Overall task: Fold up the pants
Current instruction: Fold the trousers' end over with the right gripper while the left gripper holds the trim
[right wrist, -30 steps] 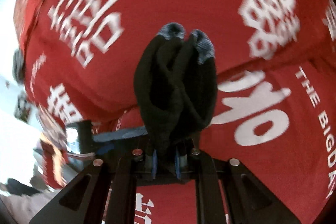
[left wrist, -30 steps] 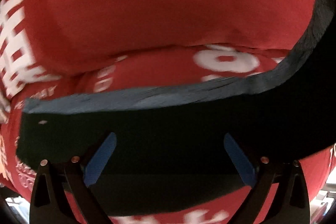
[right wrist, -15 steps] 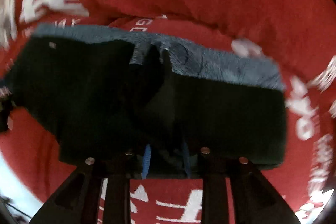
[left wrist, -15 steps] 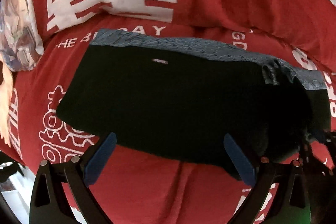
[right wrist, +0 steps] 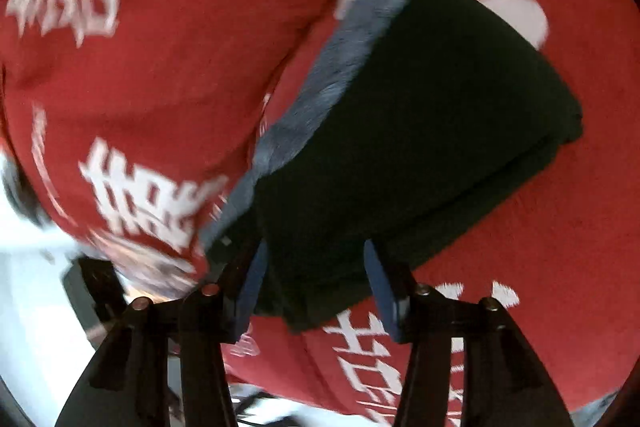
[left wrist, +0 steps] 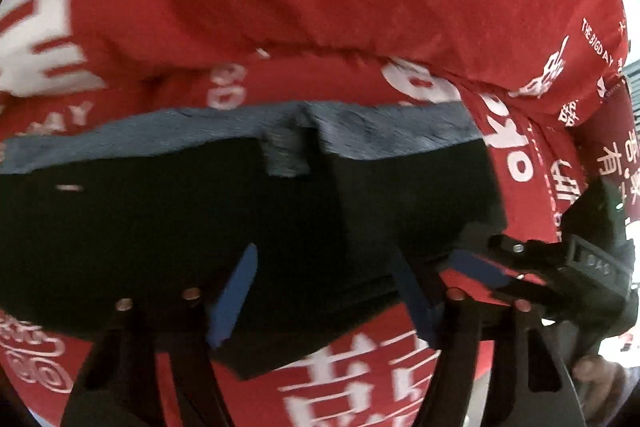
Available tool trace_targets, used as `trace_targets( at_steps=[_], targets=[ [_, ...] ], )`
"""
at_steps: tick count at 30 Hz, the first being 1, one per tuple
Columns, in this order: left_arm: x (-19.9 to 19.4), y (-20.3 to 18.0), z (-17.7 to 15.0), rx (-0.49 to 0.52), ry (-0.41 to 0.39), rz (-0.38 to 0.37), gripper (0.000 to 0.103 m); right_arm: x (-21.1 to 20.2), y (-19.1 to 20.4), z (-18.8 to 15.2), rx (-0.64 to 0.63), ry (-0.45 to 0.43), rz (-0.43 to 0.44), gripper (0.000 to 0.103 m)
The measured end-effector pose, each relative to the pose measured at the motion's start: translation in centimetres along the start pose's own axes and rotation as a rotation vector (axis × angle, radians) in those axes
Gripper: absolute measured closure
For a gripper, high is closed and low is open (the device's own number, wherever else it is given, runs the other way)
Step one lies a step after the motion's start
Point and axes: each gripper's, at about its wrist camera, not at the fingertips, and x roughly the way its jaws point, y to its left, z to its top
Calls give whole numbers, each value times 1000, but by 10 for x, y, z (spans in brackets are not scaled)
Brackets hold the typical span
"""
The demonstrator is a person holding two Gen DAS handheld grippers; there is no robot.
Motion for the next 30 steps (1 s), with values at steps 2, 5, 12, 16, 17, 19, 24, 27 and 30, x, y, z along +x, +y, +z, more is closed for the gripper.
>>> trace_targets(
  at_steps=[2,5,12,16,17,19,24,27,30],
  targets=[
    [15,-4,4,-25,34,-24,33,3,-12,4,59,10,10,48],
    [33,-11,4,-19,60,-27,40,4,-18,6,80,19,25,48],
    [40,-10,3,-36,76,-8,73,15,-18,23,132,19,33,73],
    [16,-13,0,-35,44,18,76,15,-7,28,108,29,33,98],
    [8,-14,-5,-26,22,31,76,10,0,24,78,33,47,99],
    [1,-13,-16,-9,-1,70,76,5,8,11,26,61,28,99],
    [25,-2,-30,-23,33,211,50,35,-24,-5,73,115,-35,99],
    [22,0,-29,-31,1,241,35,36,-23,-2,59,129,-18,99],
    [12,-2,-22,-35,-1,244,35,30,-6,2,-14,211,-60,89]
  ],
)
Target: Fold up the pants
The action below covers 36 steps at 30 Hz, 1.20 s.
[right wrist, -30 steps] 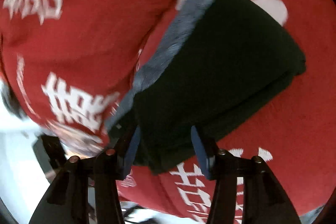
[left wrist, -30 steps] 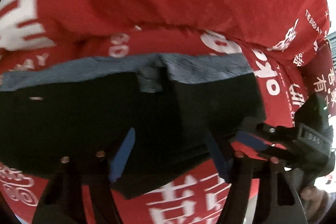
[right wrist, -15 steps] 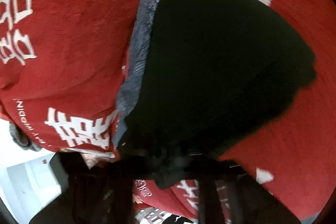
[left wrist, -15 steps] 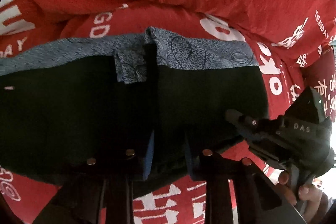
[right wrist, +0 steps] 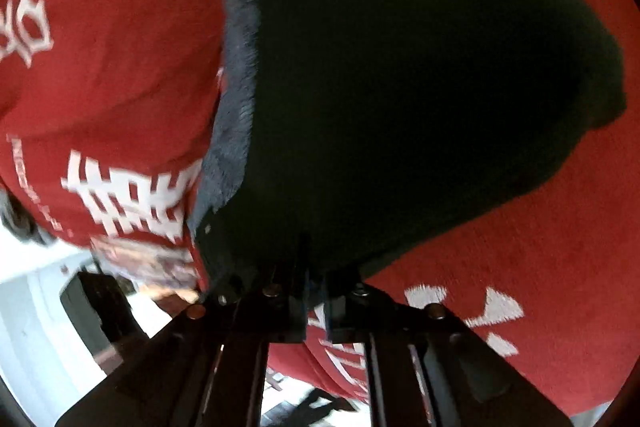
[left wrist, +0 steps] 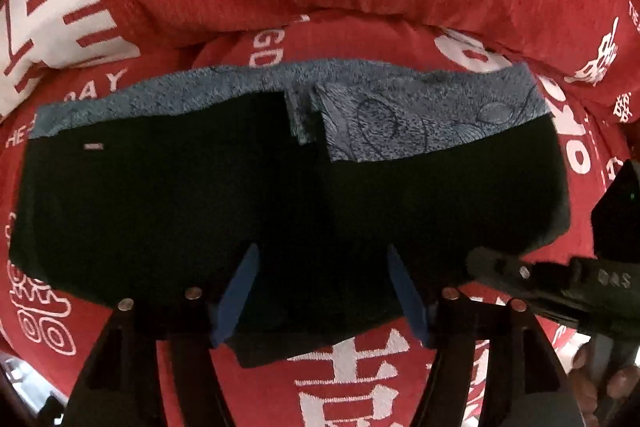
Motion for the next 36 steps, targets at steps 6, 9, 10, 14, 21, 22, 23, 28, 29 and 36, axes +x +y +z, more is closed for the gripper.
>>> trace_targets(
  at_steps=[6,9,10,14,21,22,23,28,29,36],
  targets=[
    [-34,-16,34,28,-92,-14,35,-63,49,10,-237,-59,-45,69],
    [-23,-38,56,60,-97,1,35,-96,63,43,-298,-226,-152,86],
    [-18,-43,61,64,-96,5,35,-99,61,61,-283,-254,-183,91],
    [19,-54,68,63,-54,70,35,-74,65,107,-304,-257,-234,91],
    [44,-23,40,-8,34,89,24,-6,65,94,-387,-138,-334,91],
    [40,-20,35,-4,36,95,24,2,67,86,-393,-101,-335,91],
    [36,-17,31,-3,36,105,24,11,68,76,-403,-60,-339,91],
    [12,6,13,-34,3,136,24,39,94,44,-477,35,-284,91],
    [9,11,10,-44,-1,145,24,45,102,41,-494,33,-273,91],
    [-5,63,-14,-121,13,198,24,87,148,52,-548,-19,-268,90]
  ],
)
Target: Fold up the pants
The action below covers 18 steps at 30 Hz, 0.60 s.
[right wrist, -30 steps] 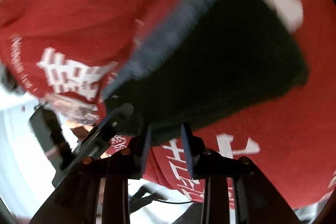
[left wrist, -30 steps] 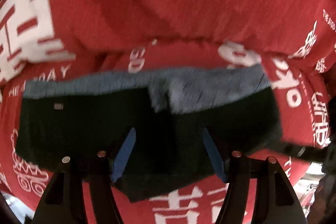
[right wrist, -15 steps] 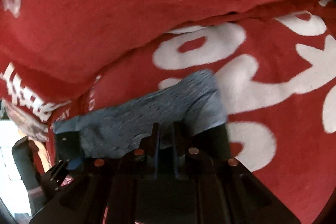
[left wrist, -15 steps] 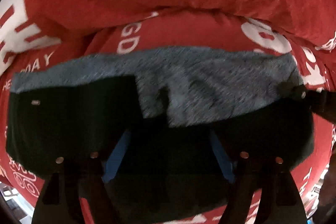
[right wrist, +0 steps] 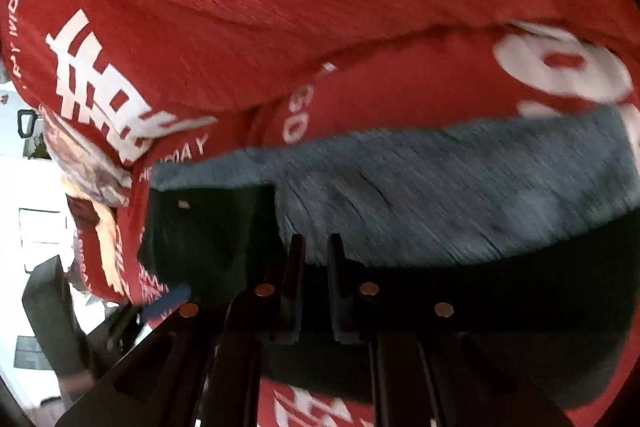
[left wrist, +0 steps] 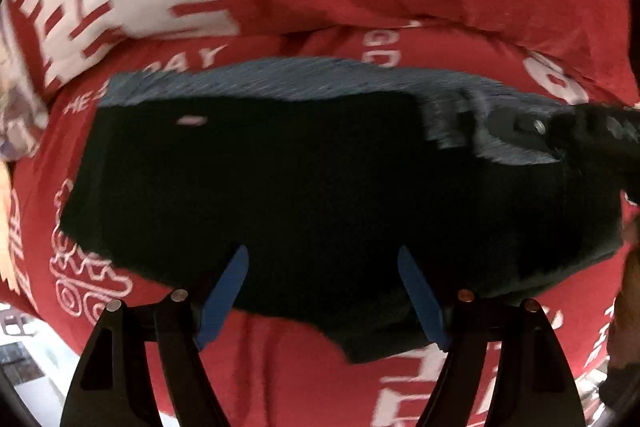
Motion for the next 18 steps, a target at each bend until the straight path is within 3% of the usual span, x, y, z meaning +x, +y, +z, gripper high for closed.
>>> trace_targets(
  at_steps=[2,7,18],
  targets=[
    [0,15,-8,-25,4,-2,24,22,6,-2,-2,64,-51,85],
    [0,37,-19,-63,6,-15,24,20,26,-24,-89,65,-137,85],
    [5,69,-34,-123,22,-45,24,6,45,-44,-94,94,-166,82]
  ],
)
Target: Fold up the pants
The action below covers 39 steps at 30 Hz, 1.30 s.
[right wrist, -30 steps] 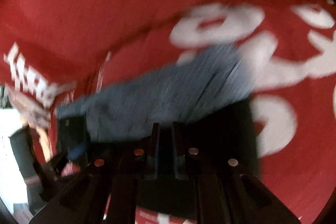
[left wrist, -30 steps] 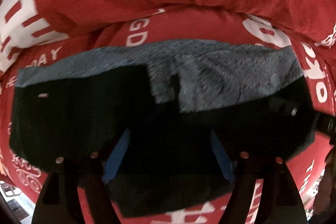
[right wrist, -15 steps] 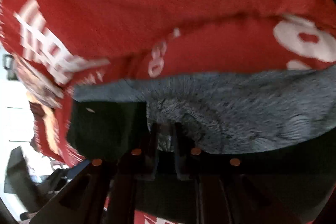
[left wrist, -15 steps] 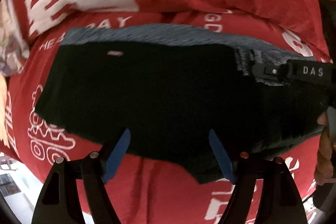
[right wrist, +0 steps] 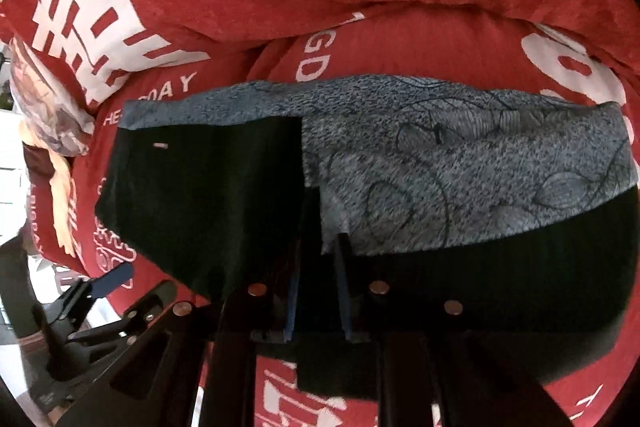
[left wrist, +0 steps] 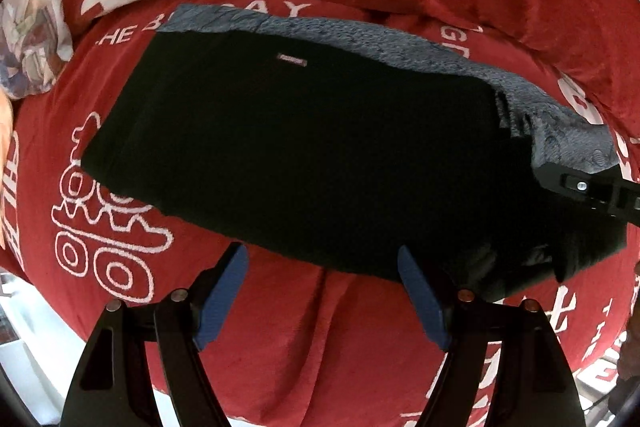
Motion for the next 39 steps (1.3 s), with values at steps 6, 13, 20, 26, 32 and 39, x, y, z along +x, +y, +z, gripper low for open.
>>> trace_targets(
  at_steps=[6,13,20,26,32,39],
  targets=[
    [-3,11,-1,-17,0,-13,24,-20,20,-14,-51,-27,-27,58],
    [-6,20,0,-31,-5,-28,24,-16,38,-36,-112,2,-100,44],
    [-2,29,-5,-38,14,-12,18,-9,38,-44,-60,29,-112,42],
    [-5,40,-11,-54,-2,-21,3,-7,41,-46,-60,38,-124,38],
    [5,46,-14,-64,43,-16,3,-12,47,-51,-94,-5,-163,19],
    [12,50,-17,-81,81,-25,3,-8,40,-52,-96,26,-207,15]
  ],
)
